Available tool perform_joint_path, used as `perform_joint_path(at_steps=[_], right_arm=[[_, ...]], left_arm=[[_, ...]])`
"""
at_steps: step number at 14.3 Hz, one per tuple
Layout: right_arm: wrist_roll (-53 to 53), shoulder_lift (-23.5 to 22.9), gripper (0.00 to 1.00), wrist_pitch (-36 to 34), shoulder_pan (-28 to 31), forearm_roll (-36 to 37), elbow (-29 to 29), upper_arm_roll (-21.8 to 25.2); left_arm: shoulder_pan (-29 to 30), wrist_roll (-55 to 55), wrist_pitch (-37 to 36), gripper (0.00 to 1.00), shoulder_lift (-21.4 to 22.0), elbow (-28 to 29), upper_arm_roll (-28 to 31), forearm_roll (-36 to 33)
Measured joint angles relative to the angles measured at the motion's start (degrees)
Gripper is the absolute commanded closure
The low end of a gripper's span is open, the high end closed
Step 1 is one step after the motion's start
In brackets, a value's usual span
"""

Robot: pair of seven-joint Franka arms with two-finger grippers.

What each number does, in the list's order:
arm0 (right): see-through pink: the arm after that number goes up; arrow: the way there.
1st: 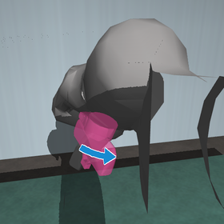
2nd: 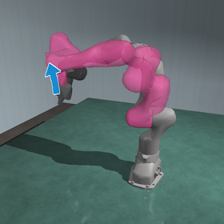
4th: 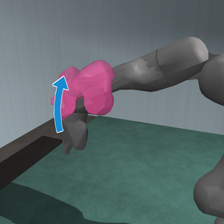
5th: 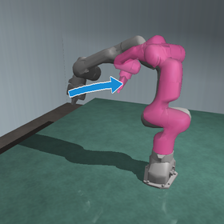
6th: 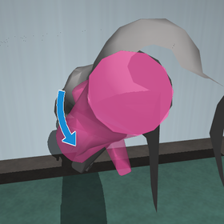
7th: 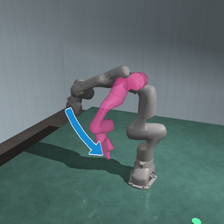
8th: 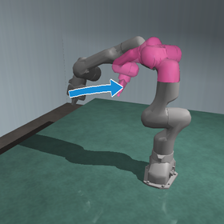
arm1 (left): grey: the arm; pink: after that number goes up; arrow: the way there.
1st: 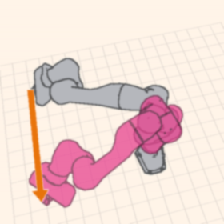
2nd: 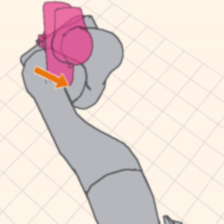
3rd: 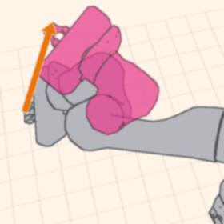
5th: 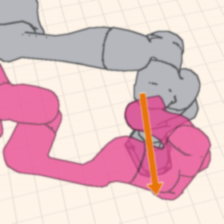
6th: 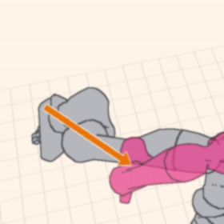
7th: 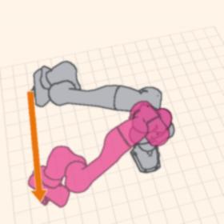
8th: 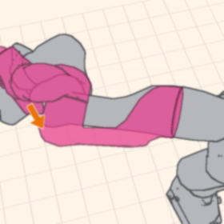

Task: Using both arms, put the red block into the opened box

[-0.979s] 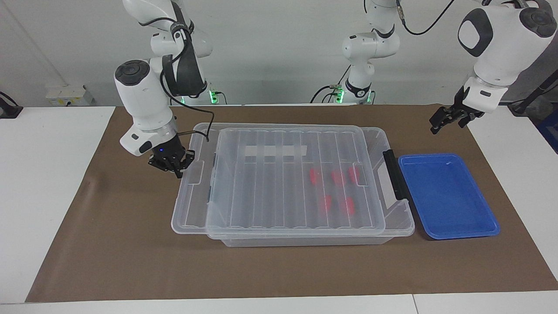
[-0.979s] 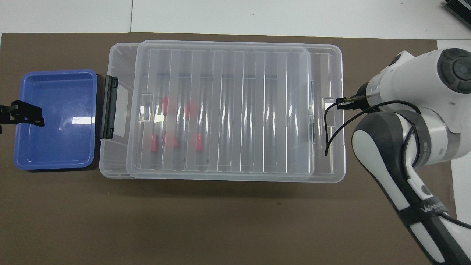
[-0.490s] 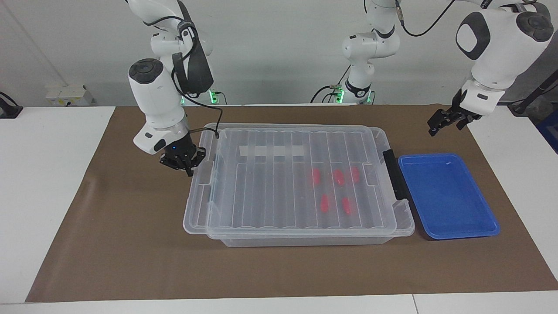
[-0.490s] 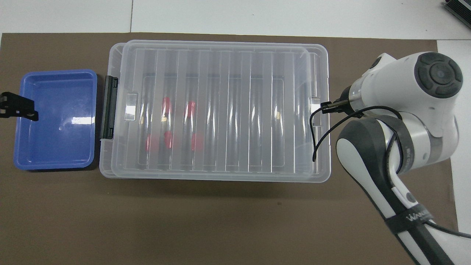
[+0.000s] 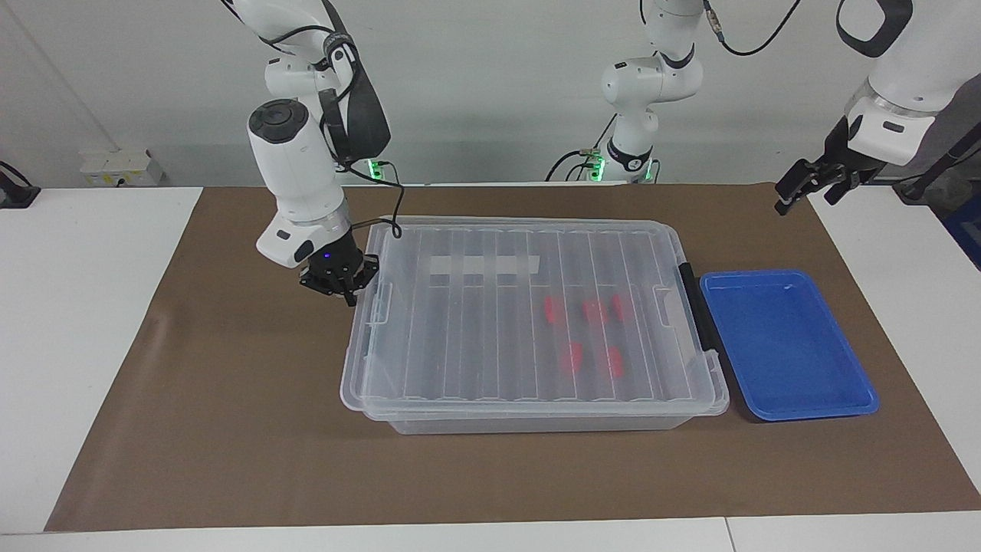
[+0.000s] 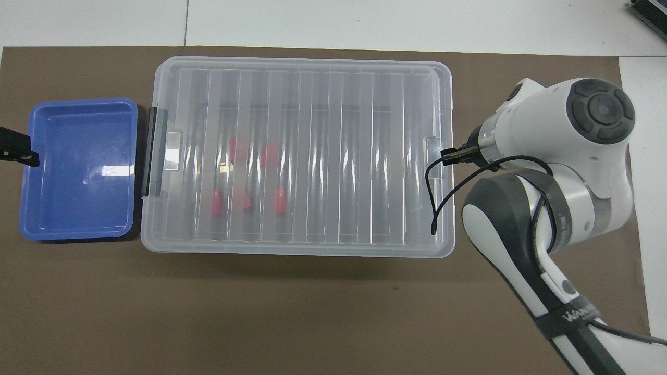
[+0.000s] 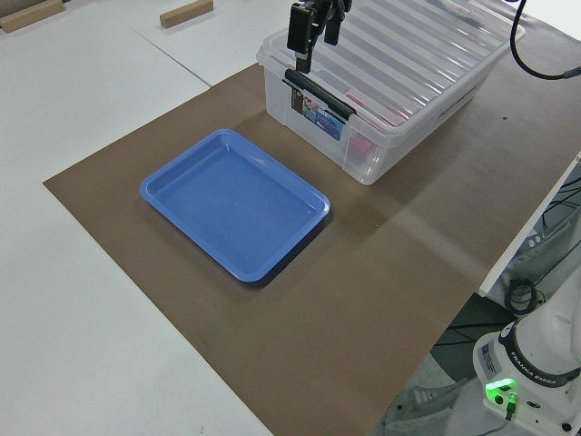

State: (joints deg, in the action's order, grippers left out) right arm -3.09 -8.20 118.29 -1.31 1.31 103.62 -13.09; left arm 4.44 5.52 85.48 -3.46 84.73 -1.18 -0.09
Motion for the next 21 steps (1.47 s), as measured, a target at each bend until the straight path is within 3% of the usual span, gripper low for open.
perform_joint_path(at_steps=[5, 8, 9, 10, 11, 16, 21], right_arm=[[0.0, 0.3, 1.0, 0.0, 0.2, 0.0, -0.2, 0.5], [-0.9, 1.7, 1.0, -1.0, 0.3, 0.0, -0.4, 3.5], [-2.6, 2.5, 0.96, -1.8, 0.4, 0.0, -0.5, 4.5], [-4.9, 3.3, 0.43, -2.7, 0.5, 0.0, -0.6, 5.2], [-7.1, 4.0, 0.0, -3.7, 0.5, 0.0, -0.8, 5.9], [-11.3, 7.6, 0.0, -9.3, 0.5, 0.0, -1.7, 8.7], [-11.4, 9.5, 0.0, -21.0, 0.5, 0.0, -9.8, 10.2]], left_arm=[[0.0, 0.0, -0.9, 0.0, -0.2, 1.0, 0.0, 0.0], [0.0, 0.0, -0.9, 0.0, -0.1, 1.1, -0.6, 0.1], [-0.1, 0.0, -0.9, 0.0, -0.1, 1.1, -0.8, 0.1], [-0.2, 0.0, -0.9, 0.0, -0.1, 1.1, -1.0, 0.1], [-0.4, 0.0, -0.9, 0.0, -0.1, 1.1, -1.2, 0.1], [-4.1, 0.1, -0.9, 0.0, -0.1, 1.1, -1.7, 0.3], [-4.8, 0.1, -1.0, 0.0, 0.0, 1.1, -1.1, 0.3]])
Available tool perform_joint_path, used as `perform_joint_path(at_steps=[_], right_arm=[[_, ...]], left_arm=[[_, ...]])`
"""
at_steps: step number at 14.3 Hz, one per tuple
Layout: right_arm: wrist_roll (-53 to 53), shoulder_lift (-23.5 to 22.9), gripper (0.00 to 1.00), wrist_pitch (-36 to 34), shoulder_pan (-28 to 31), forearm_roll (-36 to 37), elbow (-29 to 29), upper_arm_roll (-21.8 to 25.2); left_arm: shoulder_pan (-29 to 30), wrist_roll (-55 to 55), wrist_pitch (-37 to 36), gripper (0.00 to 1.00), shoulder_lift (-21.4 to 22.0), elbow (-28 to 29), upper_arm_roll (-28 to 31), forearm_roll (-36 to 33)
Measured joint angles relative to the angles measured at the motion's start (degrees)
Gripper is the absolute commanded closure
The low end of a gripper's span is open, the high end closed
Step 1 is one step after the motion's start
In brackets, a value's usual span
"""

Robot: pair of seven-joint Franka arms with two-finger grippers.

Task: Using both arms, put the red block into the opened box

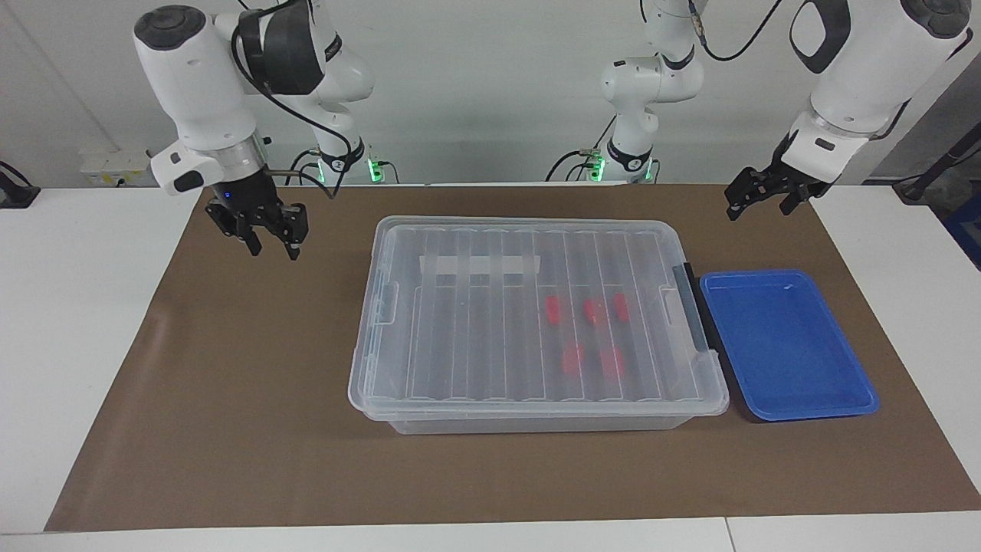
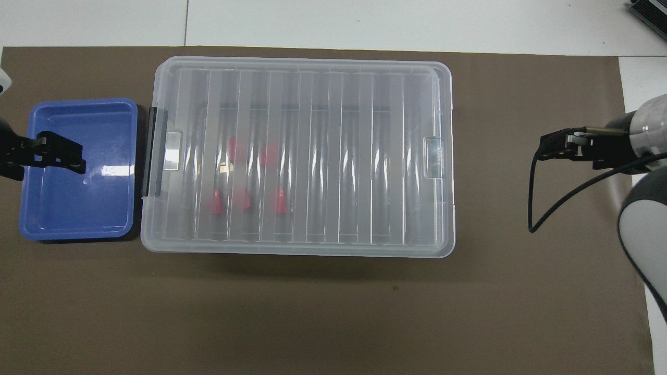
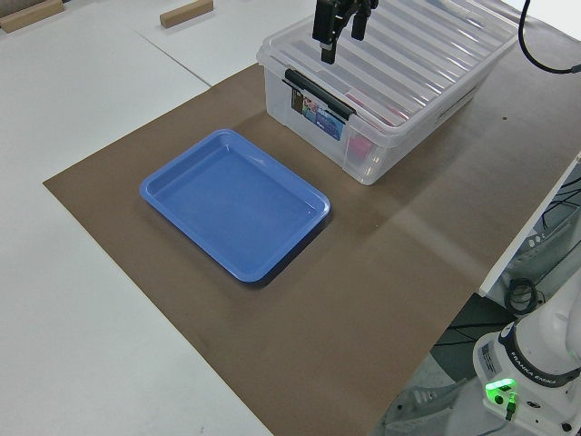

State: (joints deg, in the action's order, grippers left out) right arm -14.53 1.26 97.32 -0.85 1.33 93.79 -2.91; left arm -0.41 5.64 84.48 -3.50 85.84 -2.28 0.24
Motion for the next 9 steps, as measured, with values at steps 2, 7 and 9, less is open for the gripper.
perform_joint_path(at_steps=[2, 7, 9], right_arm=[[0.0, -0.4, 0.0, -3.6, 0.0, 0.0, -3.1, 0.7], [0.0, -1.8, 0.0, -8.3, 0.0, 0.0, -6.4, 1.8], [0.0, -1.9, 0.0, -8.9, 0.0, 0.0, -6.3, 1.8]], left_arm=[[0.0, 0.0, 0.0, 0.0, 0.0, 0.0, 0.2, 0.0], [0.1, 0.0, 0.0, 0.0, 0.0, 0.0, 0.3, 0.0], [0.1, 0.0, -0.1, 0.0, 0.0, 0.0, 0.4, 0.0]])
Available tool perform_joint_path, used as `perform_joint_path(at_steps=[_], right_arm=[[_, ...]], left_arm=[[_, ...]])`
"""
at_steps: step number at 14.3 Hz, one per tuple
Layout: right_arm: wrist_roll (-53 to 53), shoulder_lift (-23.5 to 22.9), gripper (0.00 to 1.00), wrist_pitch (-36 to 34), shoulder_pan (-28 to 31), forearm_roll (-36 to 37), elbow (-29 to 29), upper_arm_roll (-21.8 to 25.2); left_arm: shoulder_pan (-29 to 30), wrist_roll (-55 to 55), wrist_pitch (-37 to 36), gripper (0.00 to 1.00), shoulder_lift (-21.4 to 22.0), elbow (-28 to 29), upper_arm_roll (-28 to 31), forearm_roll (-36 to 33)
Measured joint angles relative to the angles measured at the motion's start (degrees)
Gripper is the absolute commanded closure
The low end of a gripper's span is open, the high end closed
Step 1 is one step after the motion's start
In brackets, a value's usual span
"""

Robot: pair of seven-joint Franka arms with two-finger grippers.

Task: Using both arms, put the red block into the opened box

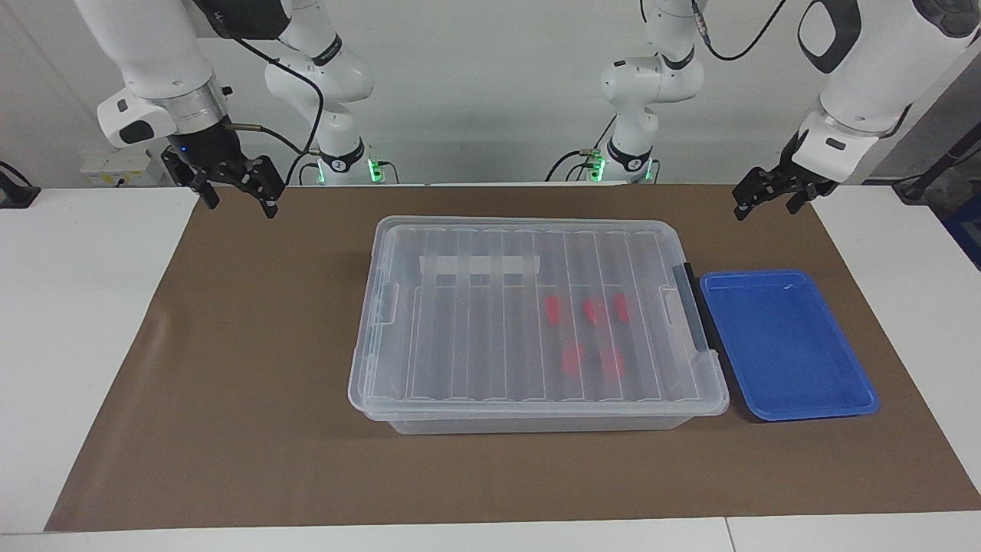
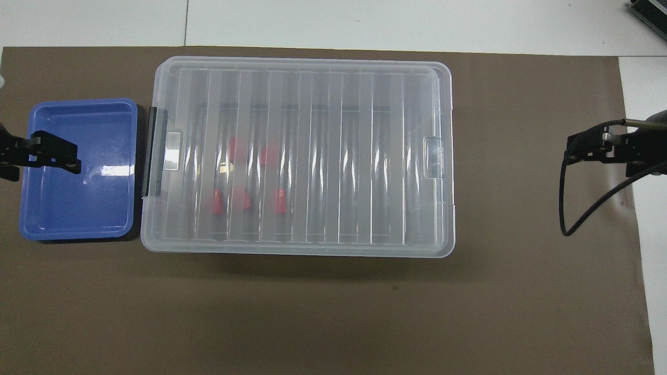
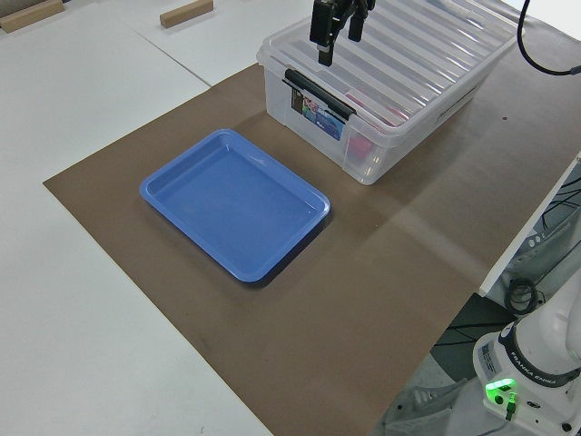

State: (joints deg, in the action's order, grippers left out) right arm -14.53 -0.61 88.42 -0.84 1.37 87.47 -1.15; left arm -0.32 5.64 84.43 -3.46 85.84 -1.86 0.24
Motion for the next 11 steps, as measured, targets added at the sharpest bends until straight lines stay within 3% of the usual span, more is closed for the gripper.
perform_joint_path(at_steps=[11], right_arm=[[2.1, 0.3, 0.0, -2.1, -0.1, 0.9, 0.6, -0.1]], left_arm=[[0.0, 0.0, 0.0, 0.0, 0.0, 0.0, 0.1, 0.0]])
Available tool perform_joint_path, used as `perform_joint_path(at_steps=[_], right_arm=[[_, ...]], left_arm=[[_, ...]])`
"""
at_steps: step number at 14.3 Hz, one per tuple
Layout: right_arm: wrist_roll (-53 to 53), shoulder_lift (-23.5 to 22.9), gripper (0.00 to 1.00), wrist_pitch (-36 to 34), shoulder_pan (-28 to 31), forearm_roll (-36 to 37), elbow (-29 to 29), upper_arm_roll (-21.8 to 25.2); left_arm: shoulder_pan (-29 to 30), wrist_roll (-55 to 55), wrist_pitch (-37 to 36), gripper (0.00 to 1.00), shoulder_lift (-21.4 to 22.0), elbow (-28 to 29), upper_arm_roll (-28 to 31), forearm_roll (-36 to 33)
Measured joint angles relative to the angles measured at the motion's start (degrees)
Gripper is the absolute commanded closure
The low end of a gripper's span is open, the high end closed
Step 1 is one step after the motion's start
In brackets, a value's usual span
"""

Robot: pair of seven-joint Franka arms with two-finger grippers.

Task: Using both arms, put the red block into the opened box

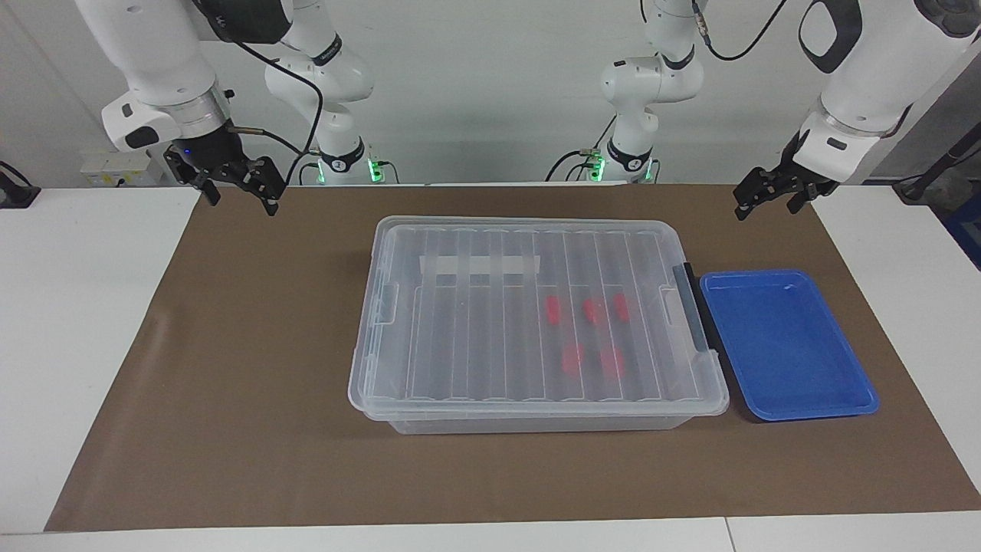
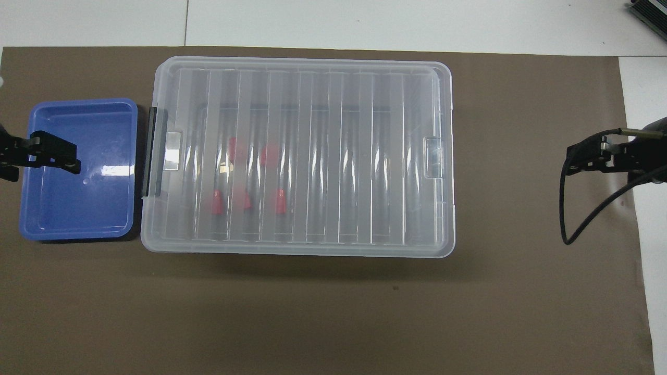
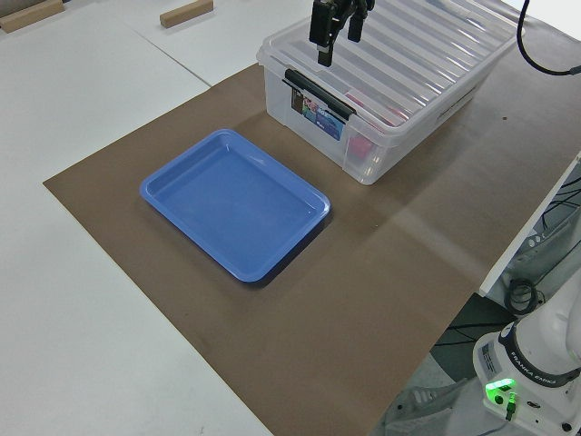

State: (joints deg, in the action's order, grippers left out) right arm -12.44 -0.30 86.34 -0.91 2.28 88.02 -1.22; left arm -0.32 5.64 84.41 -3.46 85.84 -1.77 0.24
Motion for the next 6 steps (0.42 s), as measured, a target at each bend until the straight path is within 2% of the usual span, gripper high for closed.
perform_joint_path(at_steps=[6], right_arm=[[2.1, 0.3, 0.0, 0.0, -0.1, 0.0, 0.0, -0.3]], left_arm=[[0.0, 0.0, 0.0, 0.0, 0.0, 0.0, 0.0, 0.0]])
